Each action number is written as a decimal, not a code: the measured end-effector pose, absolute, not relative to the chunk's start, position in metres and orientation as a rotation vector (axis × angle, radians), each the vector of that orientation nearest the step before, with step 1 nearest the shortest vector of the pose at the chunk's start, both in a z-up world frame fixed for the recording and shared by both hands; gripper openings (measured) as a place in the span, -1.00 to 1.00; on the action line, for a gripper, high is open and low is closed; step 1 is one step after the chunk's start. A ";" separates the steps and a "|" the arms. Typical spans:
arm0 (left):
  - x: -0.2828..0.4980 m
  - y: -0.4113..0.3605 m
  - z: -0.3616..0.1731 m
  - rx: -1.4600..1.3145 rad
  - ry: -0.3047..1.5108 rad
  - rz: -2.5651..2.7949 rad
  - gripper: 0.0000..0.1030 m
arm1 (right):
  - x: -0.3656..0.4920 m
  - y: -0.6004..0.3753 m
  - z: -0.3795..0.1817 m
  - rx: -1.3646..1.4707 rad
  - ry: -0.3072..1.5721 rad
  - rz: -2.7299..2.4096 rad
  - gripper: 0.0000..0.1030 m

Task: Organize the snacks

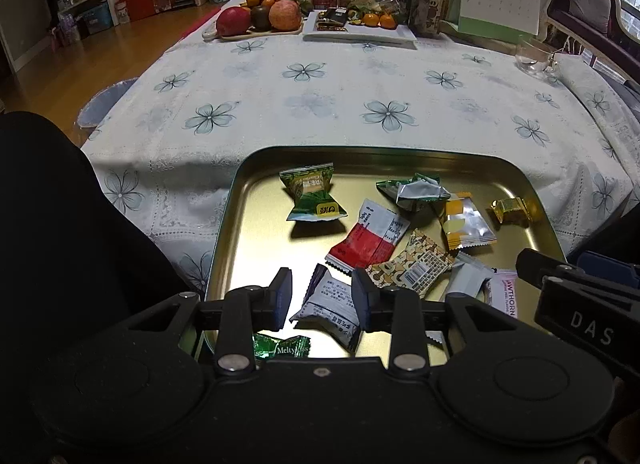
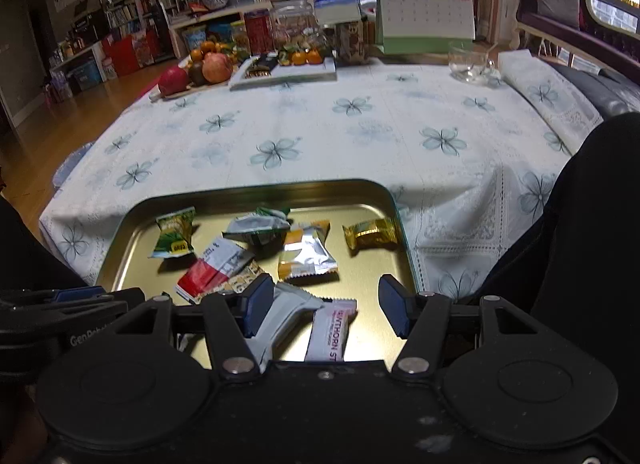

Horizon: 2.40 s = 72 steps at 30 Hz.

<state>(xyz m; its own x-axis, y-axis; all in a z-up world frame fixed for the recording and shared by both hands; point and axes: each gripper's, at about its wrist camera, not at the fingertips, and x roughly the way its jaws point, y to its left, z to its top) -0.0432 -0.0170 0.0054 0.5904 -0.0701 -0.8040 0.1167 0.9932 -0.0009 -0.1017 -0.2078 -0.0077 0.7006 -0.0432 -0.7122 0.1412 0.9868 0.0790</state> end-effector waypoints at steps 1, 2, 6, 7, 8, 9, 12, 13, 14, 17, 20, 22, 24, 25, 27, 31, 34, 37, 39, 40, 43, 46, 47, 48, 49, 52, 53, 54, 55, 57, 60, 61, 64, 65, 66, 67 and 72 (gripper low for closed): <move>-0.043 -0.017 0.005 0.054 0.935 -0.109 -0.18 | -0.101 -0.208 -0.009 0.132 0.797 -0.102 0.19; -0.044 -0.017 0.005 0.055 0.932 -0.109 -0.18 | -0.100 -0.207 -0.010 0.131 0.803 -0.102 0.19; -0.045 -0.019 0.005 0.068 0.923 -0.101 -0.18 | -0.099 -0.204 -0.013 0.110 0.815 -0.101 0.19; -0.045 -0.019 0.005 0.069 0.924 -0.102 -0.18 | -0.099 -0.204 -0.013 0.108 0.819 -0.099 0.19; -0.045 -0.019 0.005 0.070 0.926 -0.102 -0.18 | -0.099 -0.204 -0.014 0.106 0.821 -0.099 0.19; -0.045 -0.019 0.004 0.071 0.927 -0.103 -0.18 | -0.098 -0.204 -0.014 0.105 0.823 -0.098 0.19; -0.044 -0.019 0.004 0.066 0.929 -0.100 -0.18 | -0.098 -0.204 -0.014 0.104 0.823 -0.102 0.19; -0.044 -0.018 0.005 0.062 0.930 -0.099 -0.18 | -0.098 -0.205 -0.014 0.105 0.823 -0.103 0.19; -0.044 -0.017 0.004 0.057 0.932 -0.098 -0.18 | -0.097 -0.205 -0.014 0.107 0.824 -0.103 0.19; -0.043 -0.016 0.004 0.048 0.938 -0.095 -0.18 | -0.097 -0.206 -0.014 0.111 0.825 -0.104 0.19; -0.043 -0.015 0.004 0.046 0.938 -0.095 -0.18 | -0.097 -0.206 -0.015 0.110 0.825 -0.103 0.19; -0.043 -0.015 0.004 0.048 0.939 -0.096 -0.18 | -0.097 -0.206 -0.015 0.109 0.827 -0.104 0.19; -0.043 -0.015 0.004 0.050 0.940 -0.098 -0.18 | -0.097 -0.207 -0.015 0.110 0.829 -0.105 0.19; -0.043 -0.015 0.004 0.051 0.940 -0.099 -0.18 | -0.096 -0.207 -0.015 0.113 0.829 -0.106 0.19; -0.043 -0.016 0.004 0.054 0.939 -0.098 -0.18 | -0.096 -0.208 -0.015 0.118 0.829 -0.107 0.19; -0.043 -0.016 0.004 0.052 0.942 -0.099 -0.18 | -0.095 -0.208 -0.016 0.118 0.837 -0.107 0.19; -0.042 -0.016 0.004 0.046 0.948 -0.103 -0.18 | -0.096 -0.208 -0.016 0.118 0.836 -0.106 0.19; -0.041 -0.016 0.003 0.047 0.949 -0.100 -0.18 | -0.096 -0.208 -0.017 0.119 0.838 -0.107 0.19; -0.041 -0.016 0.003 0.047 0.950 -0.103 -0.18 | -0.095 -0.208 -0.017 0.119 0.841 -0.105 0.19; -0.042 -0.016 0.003 0.049 0.950 -0.105 -0.18 | -0.095 -0.208 -0.017 0.119 0.842 -0.105 0.19; -0.042 -0.017 0.003 0.055 0.949 -0.106 -0.18 | -0.095 -0.208 -0.017 0.119 0.841 -0.105 0.19; -0.042 -0.017 0.003 0.055 0.949 -0.105 -0.18 | -0.095 -0.208 -0.017 0.119 0.843 -0.105 0.19; -0.042 -0.017 0.003 0.055 0.949 -0.104 -0.18 | -0.095 -0.208 -0.017 0.118 0.844 -0.104 0.19; -0.042 -0.017 0.003 0.054 0.949 -0.104 -0.18 | -0.095 -0.208 -0.017 0.118 0.843 -0.104 0.19; -0.042 -0.017 0.003 0.052 0.950 -0.104 -0.18 | -0.095 -0.208 -0.017 0.118 0.843 -0.104 0.19; -0.042 -0.017 0.003 0.050 0.953 -0.105 -0.18 | -0.095 -0.208 -0.017 0.119 0.844 -0.104 0.19; -0.042 -0.017 0.003 0.051 0.952 -0.105 -0.18 | -0.095 -0.208 -0.017 0.119 0.844 -0.104 0.19; -0.042 -0.017 0.003 0.051 0.952 -0.104 -0.18 | -0.095 -0.208 -0.017 0.119 0.843 -0.104 0.19; -0.042 -0.017 0.003 0.052 0.951 -0.104 -0.18 | -0.095 -0.208 -0.017 0.119 0.843 -0.104 0.19; -0.041 -0.016 0.003 0.051 0.951 -0.105 -0.18 | -0.095 -0.208 -0.017 0.119 0.844 -0.104 0.19; -0.041 -0.016 0.002 0.049 0.954 -0.104 -0.18 | -0.095 -0.208 -0.017 0.119 0.844 -0.104 0.19; -0.041 -0.015 0.003 0.047 0.955 -0.104 -0.18 | -0.095 -0.208 -0.017 0.119 0.844 -0.104 0.19; -0.041 -0.015 0.003 0.045 0.955 -0.105 -0.18 | -0.095 -0.208 -0.017 0.119 0.845 -0.104 0.19; -0.041 -0.015 0.003 0.046 0.955 -0.105 -0.18 | -0.095 -0.208 -0.017 0.119 0.845 -0.104 0.19; -0.041 -0.015 0.003 0.046 0.954 -0.105 -0.18 | -0.095 -0.208 -0.018 0.119 0.846 -0.104 0.19; -0.041 -0.015 0.003 0.047 0.954 -0.106 -0.18 | -0.095 -0.208 -0.018 0.119 0.846 -0.104 0.19; -0.041 -0.017 0.002 0.053 0.955 -0.105 -0.18 | -0.095 -0.208 -0.020 0.123 0.854 -0.102 0.19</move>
